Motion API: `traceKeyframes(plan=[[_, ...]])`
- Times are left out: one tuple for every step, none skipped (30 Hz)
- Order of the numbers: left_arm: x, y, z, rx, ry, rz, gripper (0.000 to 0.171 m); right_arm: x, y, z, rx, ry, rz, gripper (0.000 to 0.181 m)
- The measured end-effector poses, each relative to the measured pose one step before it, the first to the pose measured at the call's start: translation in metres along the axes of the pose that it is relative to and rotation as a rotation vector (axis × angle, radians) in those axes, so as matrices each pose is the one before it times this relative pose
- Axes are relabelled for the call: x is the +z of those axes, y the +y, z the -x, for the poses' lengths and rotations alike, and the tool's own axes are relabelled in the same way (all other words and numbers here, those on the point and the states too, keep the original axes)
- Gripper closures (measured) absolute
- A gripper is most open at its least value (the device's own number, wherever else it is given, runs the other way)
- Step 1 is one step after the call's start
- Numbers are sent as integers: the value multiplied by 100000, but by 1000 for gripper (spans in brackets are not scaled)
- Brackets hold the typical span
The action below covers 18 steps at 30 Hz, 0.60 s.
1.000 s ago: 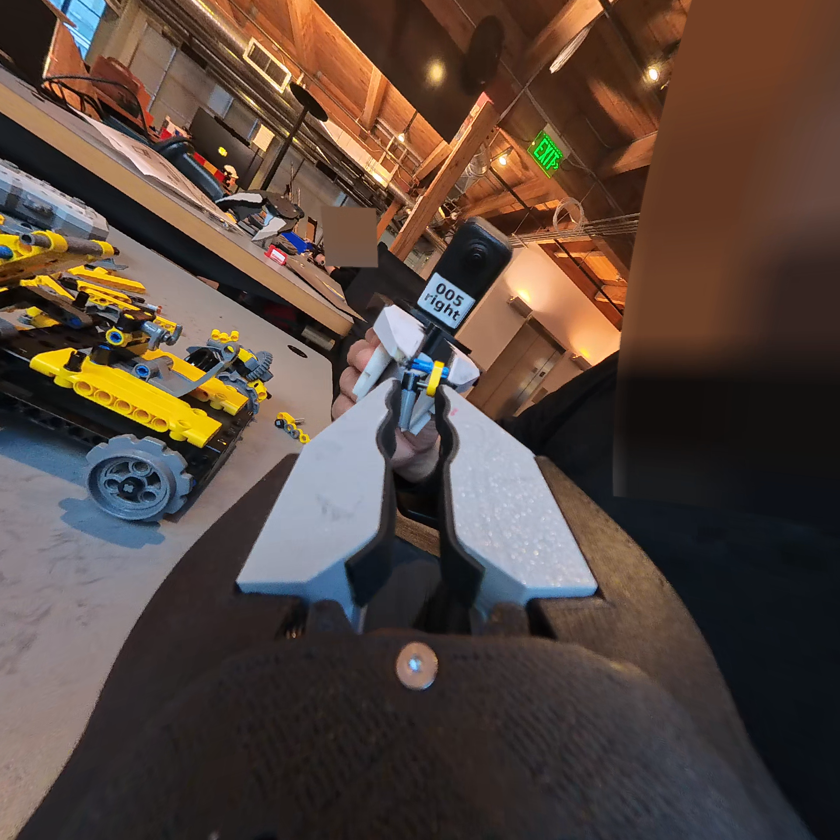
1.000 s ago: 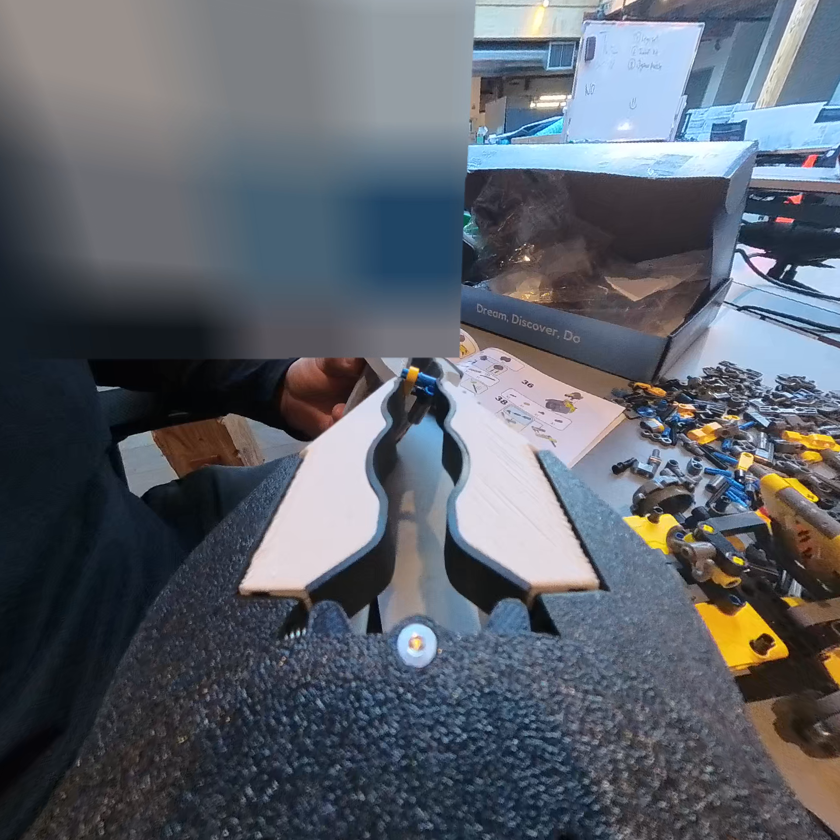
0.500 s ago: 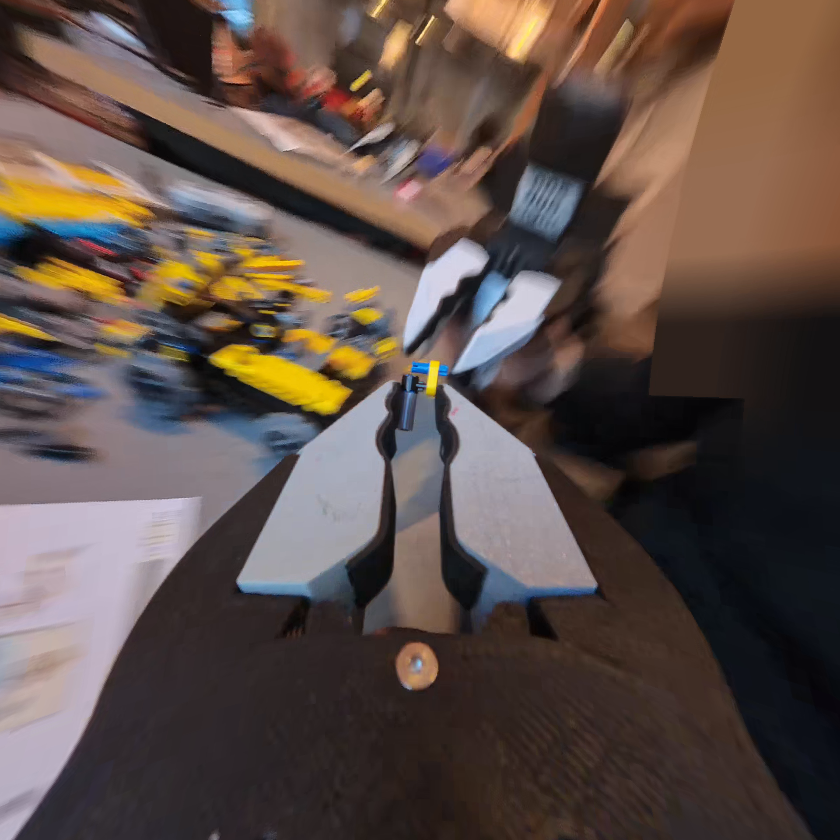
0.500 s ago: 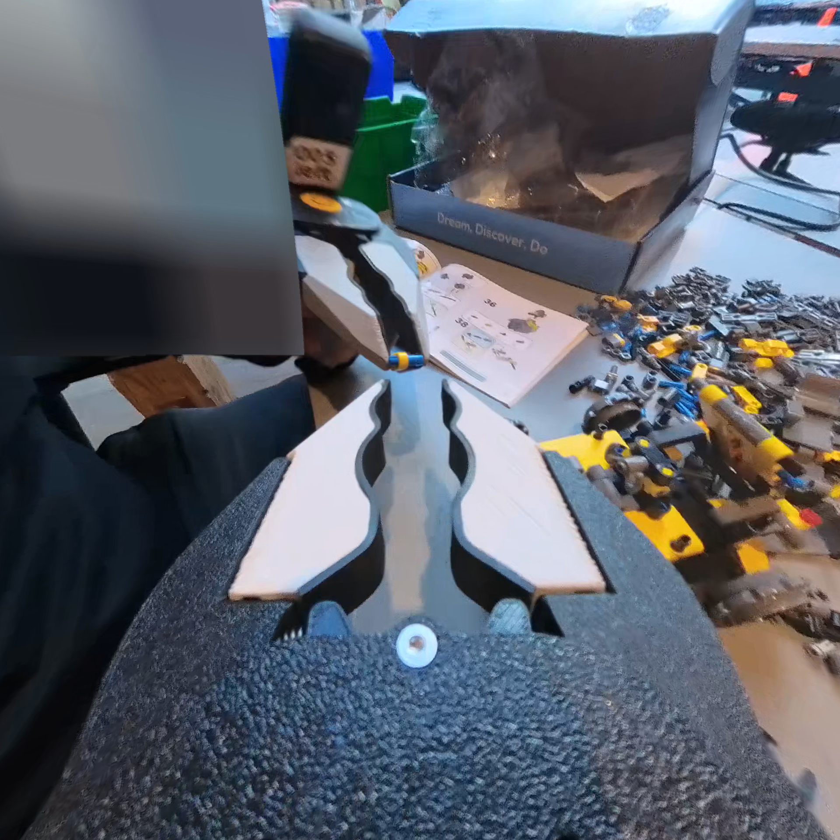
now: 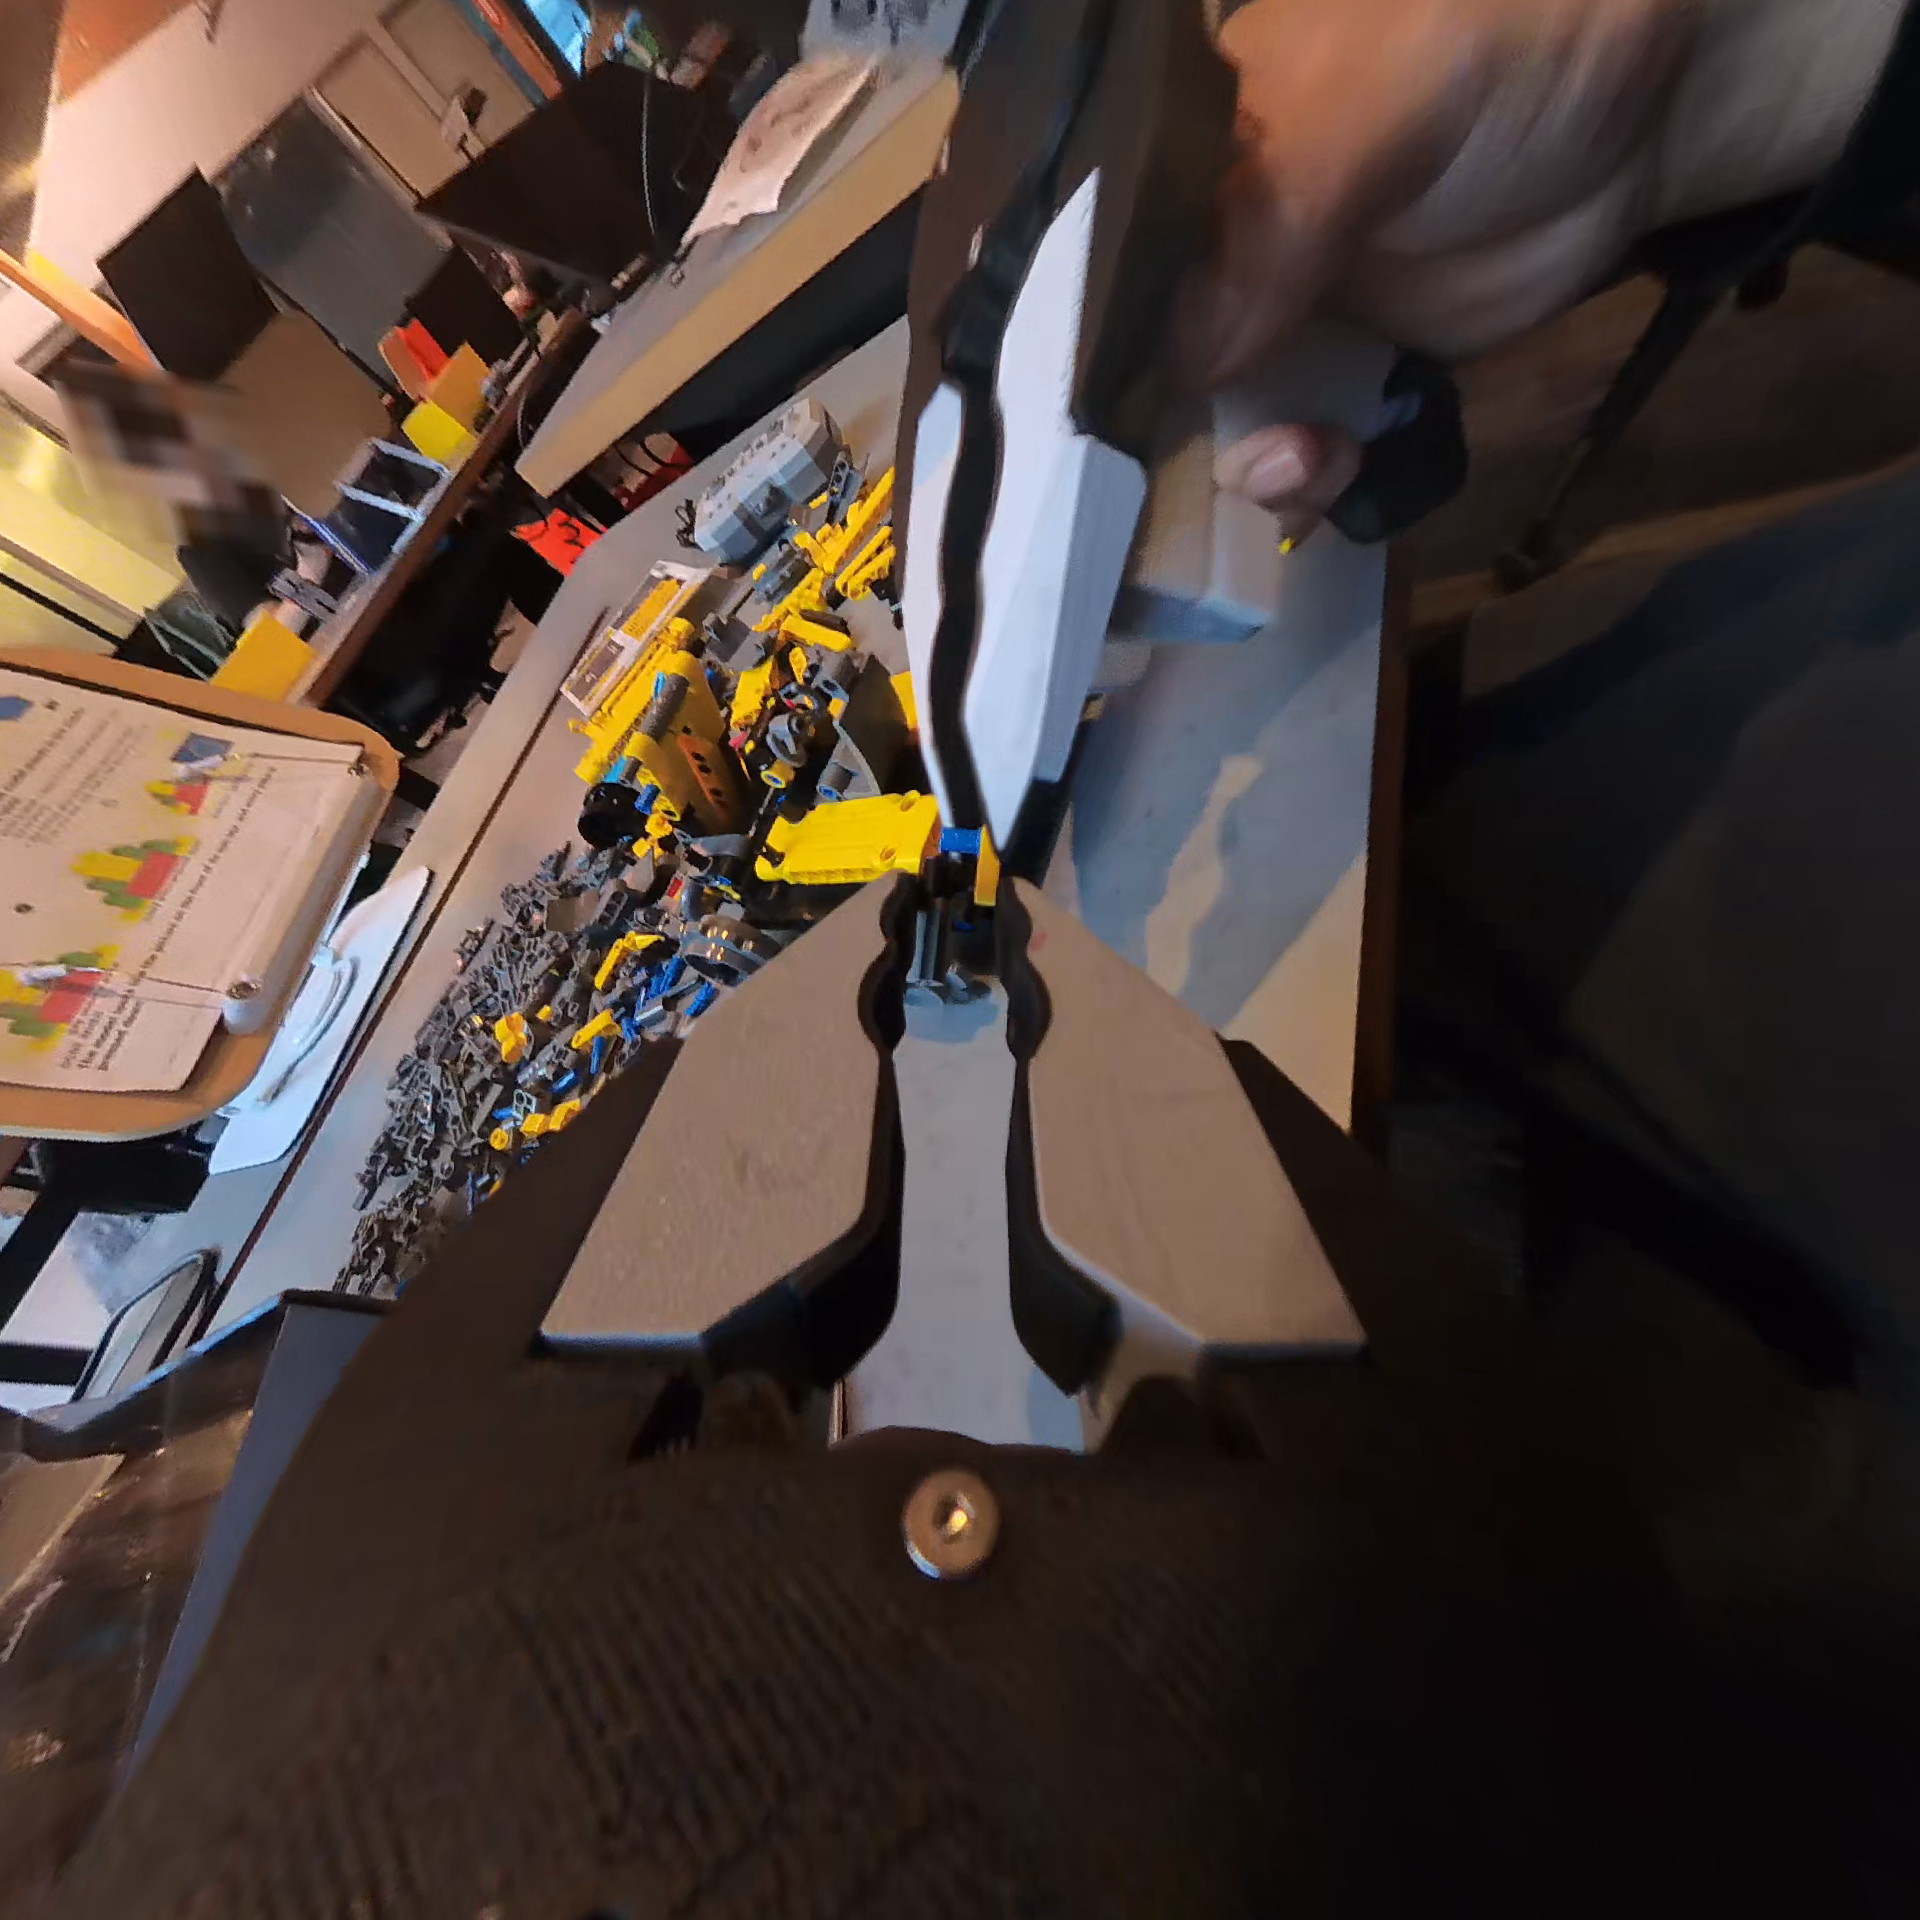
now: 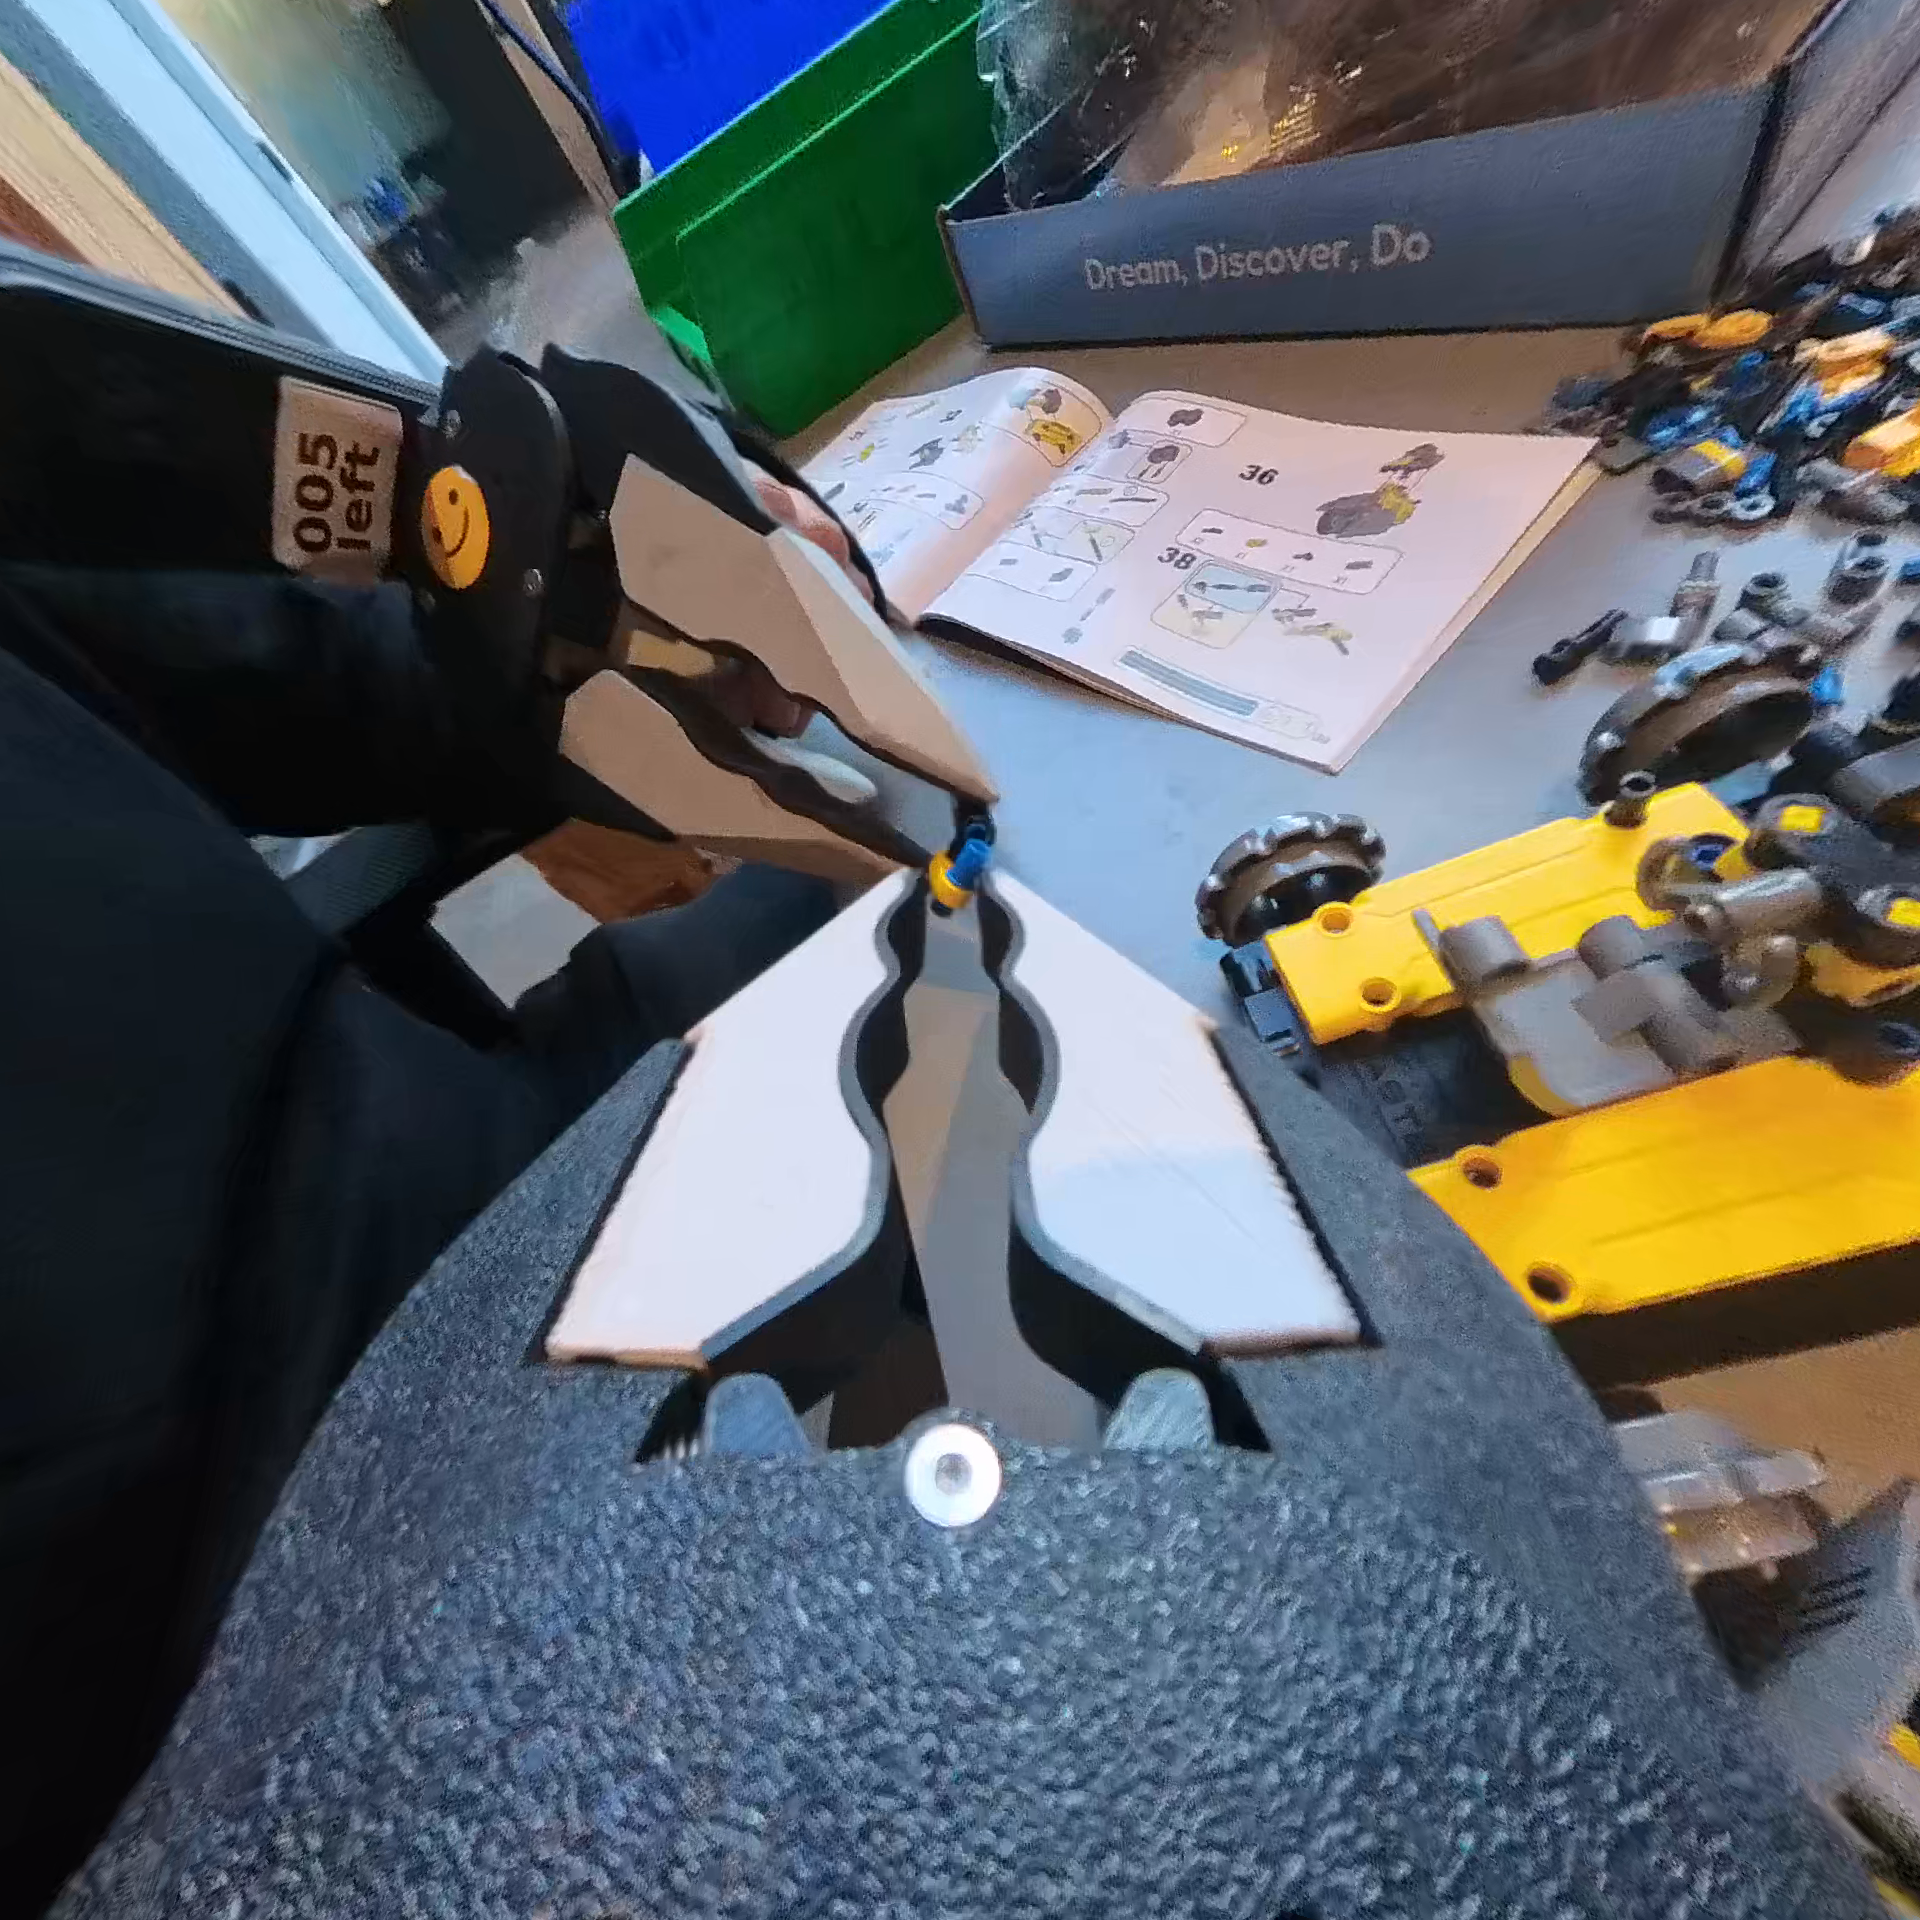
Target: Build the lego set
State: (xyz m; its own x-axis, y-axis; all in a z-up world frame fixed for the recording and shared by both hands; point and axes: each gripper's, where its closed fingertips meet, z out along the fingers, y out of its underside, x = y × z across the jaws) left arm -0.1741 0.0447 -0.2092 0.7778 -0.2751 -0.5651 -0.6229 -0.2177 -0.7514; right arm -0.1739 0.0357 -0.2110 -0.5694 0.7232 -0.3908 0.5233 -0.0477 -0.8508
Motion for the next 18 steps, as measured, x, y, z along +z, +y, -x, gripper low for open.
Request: traceKeyframes(plan=[[-89, -187, 24, -582, 377, -940, 158, -17, 91, 90, 2438, -1978, 296, 173], [-71, -129, 4, -1141, 768, -463, 158, -45, -52, 115, 2667, -2027, -684, 173], [-54, -144, 65, -1169, 385, -803, 158, -56, -129, 116, 2608, -1965, -1247, 174], [-67, -141, 66, -1125, 312, -847, 158, -46, -132, 103, 2299, -1880, -1126, 174], [-72, -133, 80, -1259, 198, -803, 158, -40, -117, 85, 2288, -1683, -1041, 174], [-36, -95, 52, -1497, 299, -552, 158, -31, -93, 66, 2414, -1498, -811, 174], [-22, -66, 33, -1802, 577, -437, 158, -6, -64, 69, 2223, -1299, -667, 174], [9, -14, 13, -2124, 763, -298, 158, -29, -29, 27, 1828, -914, -524, 174], [35, -3, -8, -1999, 866, -287, 158, -27, -12, -11, 1355, -507, -455, 174], [30, 0, -3, -1782, 953, -349, 158, -35, -20, -50, 1106, -148, -489, 174], [9, 34, -147, -1960, 2426, -150, 155, -44, -34, -103, 1155, 94, -360, 174], [2, 74, -390, -3354, 4847, 331, 151, -50, -7, -103, 1252, 28, -18, 174], [-105, 87, -186, -5254, 4353, 543, 147, -56, 51, -65, 451, 50, 692, 174], [-220, 89, 71, -5842, 3366, 301, 143, -67, 30, 42, -1103, 250, 690, 174], [-295, 171, 279, -5798, 2598, 784, 139, -37, 57, 181, -2511, 464, 1089, 174], [-324, 173, 320, -5691, 2540, 863, 138, 7, 153, 178, -3523, 1302, 2041, 174], [-273, 99, -113, -5975, 5273, 369, 138, 59, 192, 154, -4792, 1995, 2484, 174], [-169, 56, -430, -6210, 6965, 162, 140, 116, 193, 191, -5468, 2119, 2667, 174]])
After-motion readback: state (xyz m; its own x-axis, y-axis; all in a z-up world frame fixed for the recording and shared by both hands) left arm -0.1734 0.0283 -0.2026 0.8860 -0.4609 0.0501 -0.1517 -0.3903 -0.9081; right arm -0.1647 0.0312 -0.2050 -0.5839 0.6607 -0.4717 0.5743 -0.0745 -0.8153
